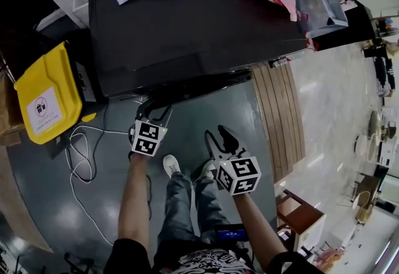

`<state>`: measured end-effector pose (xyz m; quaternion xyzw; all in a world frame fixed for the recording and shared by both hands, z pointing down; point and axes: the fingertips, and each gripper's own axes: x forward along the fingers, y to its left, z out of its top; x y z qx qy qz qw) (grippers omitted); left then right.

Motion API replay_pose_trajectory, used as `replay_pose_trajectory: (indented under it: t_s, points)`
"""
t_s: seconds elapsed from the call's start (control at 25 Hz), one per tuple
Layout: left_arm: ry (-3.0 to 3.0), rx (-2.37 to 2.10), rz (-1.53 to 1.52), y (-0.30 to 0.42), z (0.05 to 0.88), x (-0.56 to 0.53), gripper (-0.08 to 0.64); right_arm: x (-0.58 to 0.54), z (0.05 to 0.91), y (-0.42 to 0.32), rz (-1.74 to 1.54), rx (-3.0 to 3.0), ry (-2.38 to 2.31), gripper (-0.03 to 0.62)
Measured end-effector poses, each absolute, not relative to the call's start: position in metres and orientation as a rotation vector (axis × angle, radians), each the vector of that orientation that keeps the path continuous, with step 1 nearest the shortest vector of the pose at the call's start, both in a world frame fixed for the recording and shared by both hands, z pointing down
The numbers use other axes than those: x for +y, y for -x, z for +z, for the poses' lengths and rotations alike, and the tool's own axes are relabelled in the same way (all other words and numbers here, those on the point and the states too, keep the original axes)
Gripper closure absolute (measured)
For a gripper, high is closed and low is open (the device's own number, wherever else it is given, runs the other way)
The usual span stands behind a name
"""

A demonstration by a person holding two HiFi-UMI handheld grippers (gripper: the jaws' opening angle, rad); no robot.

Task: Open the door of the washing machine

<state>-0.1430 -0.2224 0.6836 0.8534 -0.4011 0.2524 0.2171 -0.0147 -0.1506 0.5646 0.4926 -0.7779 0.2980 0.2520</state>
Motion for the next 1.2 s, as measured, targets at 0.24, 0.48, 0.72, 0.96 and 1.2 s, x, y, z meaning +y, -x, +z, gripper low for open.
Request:
replay_pose_trajectory:
  t_s: [0.24,0.48,0.72,0.96,1.2]
  points:
    - [-2.37,-1.043,0.707,0.141,0.688,-0.221,0.403,-0.149,0.572,0.003,0.829,-2.1,-1.347,0.425]
    - [-2.345,-1.058,0.736,0.141,0.687,-0.219,0.411,-0.142,0.573,-0.001,0.836,-2.094,-1.346,0.433]
    - [-2.32,-0.992,0.75,0.128,0.688,-0.186,0.426,-0.137,0.579,0.007,0.914,-2.082,-1.346,0.434]
    - [-2.295,-0.89,0.703,0.098,0.689,-0.132,0.43,-0.135,0.579,0.019,0.9,-2.077,-1.33,0.431]
    - [-2.288,-0.807,0.697,0.07,0.69,-0.092,0.428,-0.132,0.598,0.015,0.939,-1.972,-1.397,0.35]
